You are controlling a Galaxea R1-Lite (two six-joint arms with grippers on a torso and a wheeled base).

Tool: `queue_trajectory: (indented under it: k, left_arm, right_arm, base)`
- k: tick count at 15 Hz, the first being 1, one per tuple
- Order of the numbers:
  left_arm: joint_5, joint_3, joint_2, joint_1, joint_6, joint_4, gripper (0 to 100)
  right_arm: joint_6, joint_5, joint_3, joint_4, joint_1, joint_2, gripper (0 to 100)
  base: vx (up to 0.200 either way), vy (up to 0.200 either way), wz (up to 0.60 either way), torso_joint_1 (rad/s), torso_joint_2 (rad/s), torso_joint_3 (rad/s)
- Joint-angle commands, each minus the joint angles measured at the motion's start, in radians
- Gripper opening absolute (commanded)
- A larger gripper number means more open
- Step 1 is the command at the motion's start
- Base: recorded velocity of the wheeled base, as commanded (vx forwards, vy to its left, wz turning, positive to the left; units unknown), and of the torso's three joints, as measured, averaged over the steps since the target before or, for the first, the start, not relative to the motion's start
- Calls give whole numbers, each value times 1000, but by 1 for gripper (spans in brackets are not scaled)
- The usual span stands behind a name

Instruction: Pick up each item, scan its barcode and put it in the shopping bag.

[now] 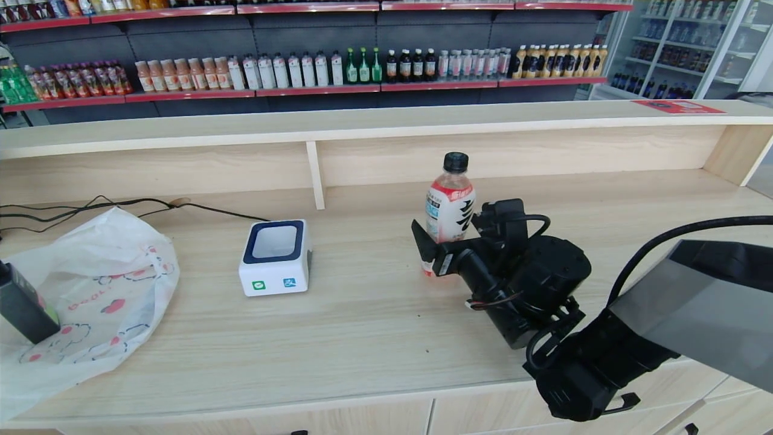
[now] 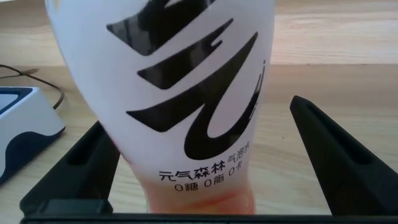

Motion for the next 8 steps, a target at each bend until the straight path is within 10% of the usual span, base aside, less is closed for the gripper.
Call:
queue_trajectory:
  k: [1,3,4,8]
  left_arm:
    - [0,0,0,0,0,0,100]
    - [0,0,0,0,0,0,100]
    - [0,0,0,0,-2,0,100]
    - [0,0,0,0,0,-2,100]
  right_arm:
    - [-1,0,-3,-1,7,-1,100]
    - [-1,-3,0,-1,9,4,100]
    - [-1,-3,4,-1,12,4,0]
    - [-1,-3,11,-1,12,-5,0]
  base:
    - [0,0,0,0,0,0]
    - [0,0,0,0,0,0]
    - [0,0,0,0,0,0]
    - [0,0,0,0,0,0]
